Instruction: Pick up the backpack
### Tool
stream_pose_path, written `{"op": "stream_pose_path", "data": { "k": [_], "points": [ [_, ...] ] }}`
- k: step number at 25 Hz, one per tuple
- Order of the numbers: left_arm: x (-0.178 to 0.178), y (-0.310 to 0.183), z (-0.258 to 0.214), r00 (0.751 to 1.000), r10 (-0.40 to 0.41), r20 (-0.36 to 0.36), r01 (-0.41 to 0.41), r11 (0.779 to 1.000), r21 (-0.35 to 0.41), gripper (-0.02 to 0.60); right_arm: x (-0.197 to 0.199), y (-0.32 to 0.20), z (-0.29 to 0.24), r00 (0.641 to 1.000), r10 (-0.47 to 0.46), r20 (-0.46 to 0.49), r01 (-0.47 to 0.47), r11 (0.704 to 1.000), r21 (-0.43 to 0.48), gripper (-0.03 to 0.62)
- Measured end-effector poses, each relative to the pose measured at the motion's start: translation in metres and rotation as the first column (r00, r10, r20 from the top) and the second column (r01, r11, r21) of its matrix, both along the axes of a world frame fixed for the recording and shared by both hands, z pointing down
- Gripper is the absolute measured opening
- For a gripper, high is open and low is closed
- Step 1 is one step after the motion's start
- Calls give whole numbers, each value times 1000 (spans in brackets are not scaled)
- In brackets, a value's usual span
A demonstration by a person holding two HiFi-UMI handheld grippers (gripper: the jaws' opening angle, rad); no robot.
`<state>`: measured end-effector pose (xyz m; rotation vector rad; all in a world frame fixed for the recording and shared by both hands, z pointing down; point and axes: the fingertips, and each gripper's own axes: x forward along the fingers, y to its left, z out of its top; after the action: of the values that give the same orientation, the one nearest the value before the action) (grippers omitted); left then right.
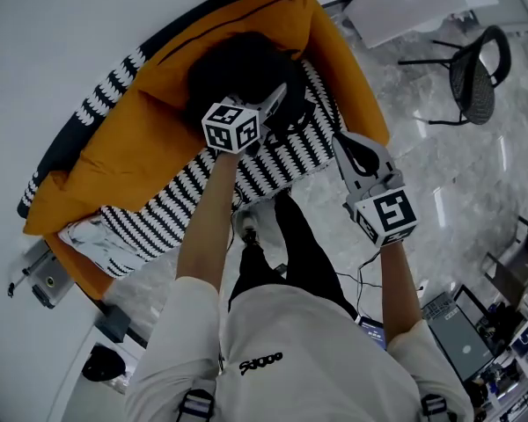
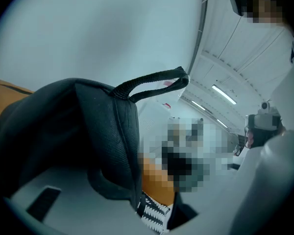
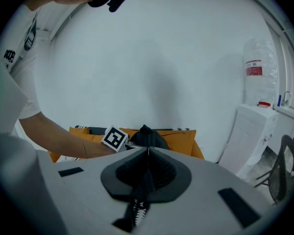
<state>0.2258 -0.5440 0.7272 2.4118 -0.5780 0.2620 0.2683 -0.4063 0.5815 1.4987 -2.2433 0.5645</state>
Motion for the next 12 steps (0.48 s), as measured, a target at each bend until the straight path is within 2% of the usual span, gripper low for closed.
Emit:
{"op": "stream_pose_path", "data": {
  "k": [5,10,12],
  "points": [
    [14,-6,0,999,-10,-45,8,999,-32,204,4,3,2,1000,6,1,-6,1000,-5,34],
    [33,-11,7,999,-5,-54,3,999,-34,202,11,6,3,1000,10,1,-10,1000,-8,34],
    [36,-13,9,999,-14,-43,13,999,-34,154,15,8,4,1000,16,2,-15,1000,-12,34]
  ]
}}
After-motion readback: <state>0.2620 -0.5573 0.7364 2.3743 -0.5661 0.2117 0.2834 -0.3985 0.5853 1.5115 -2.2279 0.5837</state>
